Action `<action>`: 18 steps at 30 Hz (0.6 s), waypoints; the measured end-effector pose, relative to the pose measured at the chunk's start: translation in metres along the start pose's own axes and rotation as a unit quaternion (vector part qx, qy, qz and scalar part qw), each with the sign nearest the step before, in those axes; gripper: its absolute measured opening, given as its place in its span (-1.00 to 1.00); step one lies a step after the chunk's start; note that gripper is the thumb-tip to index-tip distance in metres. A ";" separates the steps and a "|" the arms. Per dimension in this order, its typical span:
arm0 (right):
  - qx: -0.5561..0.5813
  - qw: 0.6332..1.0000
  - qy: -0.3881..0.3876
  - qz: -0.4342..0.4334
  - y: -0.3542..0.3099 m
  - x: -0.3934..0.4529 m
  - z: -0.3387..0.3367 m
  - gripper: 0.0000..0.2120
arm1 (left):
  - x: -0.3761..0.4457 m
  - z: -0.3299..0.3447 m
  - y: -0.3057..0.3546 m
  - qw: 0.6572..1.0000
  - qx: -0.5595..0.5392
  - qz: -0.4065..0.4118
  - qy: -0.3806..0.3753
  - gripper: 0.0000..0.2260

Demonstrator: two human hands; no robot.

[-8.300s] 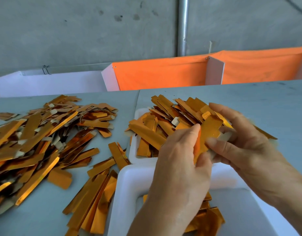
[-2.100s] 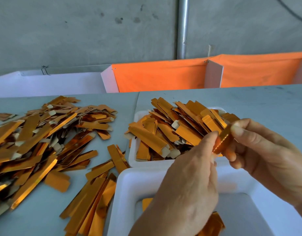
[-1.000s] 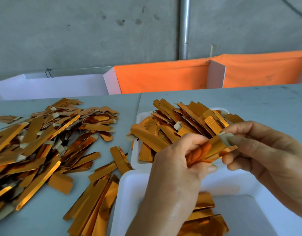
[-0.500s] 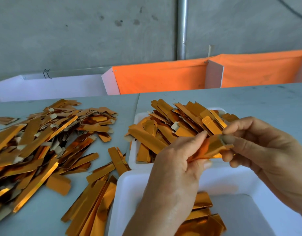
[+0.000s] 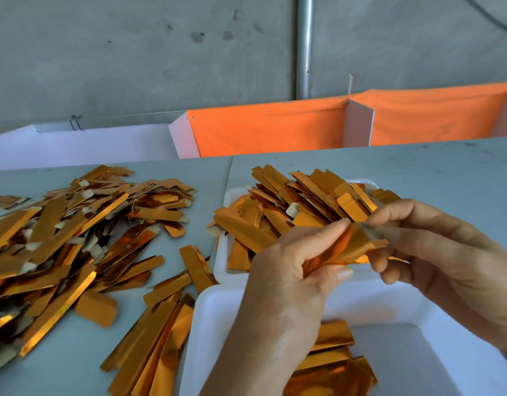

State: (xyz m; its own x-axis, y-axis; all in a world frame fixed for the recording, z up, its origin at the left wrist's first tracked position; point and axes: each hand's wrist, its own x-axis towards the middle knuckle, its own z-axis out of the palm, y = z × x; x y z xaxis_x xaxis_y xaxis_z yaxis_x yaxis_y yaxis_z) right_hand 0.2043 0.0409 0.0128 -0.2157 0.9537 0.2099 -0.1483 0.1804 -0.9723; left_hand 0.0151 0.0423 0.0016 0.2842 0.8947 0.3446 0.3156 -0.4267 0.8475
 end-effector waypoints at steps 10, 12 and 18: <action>-0.102 0.995 0.010 -0.017 -0.002 -0.003 0.001 -0.57 | -0.002 -0.002 -0.001 0.998 0.058 0.013 -0.016 -0.56; -0.144 0.989 0.020 -0.016 -0.001 -0.002 0.004 -0.81 | -0.002 -0.001 -0.001 0.995 0.097 0.024 -0.020 -0.54; -0.120 0.992 0.023 -0.003 0.003 -0.002 0.006 -0.91 | -0.002 0.001 0.003 0.985 0.167 0.046 -0.022 -0.53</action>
State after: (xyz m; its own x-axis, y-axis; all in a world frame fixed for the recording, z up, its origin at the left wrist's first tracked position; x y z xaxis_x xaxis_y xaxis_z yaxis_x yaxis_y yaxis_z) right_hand 0.1981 0.0382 0.0105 -0.1711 0.9612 0.2165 0.0867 0.2336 -0.9685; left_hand 0.0165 0.0394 0.0026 0.3624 0.8464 0.3901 0.5650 -0.5324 0.6303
